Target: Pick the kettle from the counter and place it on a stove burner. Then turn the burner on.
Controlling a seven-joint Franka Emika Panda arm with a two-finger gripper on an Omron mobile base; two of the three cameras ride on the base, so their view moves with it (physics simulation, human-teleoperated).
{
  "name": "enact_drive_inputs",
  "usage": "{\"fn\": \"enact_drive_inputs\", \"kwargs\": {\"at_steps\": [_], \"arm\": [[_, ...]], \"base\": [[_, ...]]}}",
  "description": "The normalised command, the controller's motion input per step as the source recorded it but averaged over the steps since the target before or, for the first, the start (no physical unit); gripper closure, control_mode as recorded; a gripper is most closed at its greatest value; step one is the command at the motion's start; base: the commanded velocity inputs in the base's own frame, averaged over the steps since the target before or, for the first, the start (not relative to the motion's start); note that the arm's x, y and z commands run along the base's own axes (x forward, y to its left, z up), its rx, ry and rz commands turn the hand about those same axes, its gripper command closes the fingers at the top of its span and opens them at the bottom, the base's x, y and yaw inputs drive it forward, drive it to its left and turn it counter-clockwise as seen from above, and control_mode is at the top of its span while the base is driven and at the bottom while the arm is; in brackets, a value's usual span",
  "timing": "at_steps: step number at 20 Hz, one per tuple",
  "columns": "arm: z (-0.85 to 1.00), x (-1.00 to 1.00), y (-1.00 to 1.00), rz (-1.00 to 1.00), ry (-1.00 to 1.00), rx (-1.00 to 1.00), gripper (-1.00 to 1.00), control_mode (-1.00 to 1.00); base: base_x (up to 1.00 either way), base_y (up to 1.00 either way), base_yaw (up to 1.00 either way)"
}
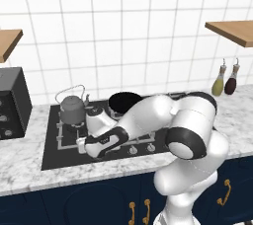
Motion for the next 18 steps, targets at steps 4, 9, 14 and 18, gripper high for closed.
{"fn": "enact_drive_inputs", "kwargs": {"at_steps": [4,9,14,18], "arm": [[0.11,-0.21,0.1,0.42,-0.06,-0.01,1.0,-1.0],[0.1,-0.1,0.22,0.47,-0.02,-0.03,1.0,-1.0],[0.1,-0.04,0.3,0.47,-0.01,-0.04,1.0,-1.0],[0.0,-0.09,0.12,0.17,-0.01,-0.05,1.0,-1.0]], "base": [[0.0,0.0,0.0],[0.0,0.0,0.0],[0.0,0.0,0.0],[0.0,0.0,0.0]]}}
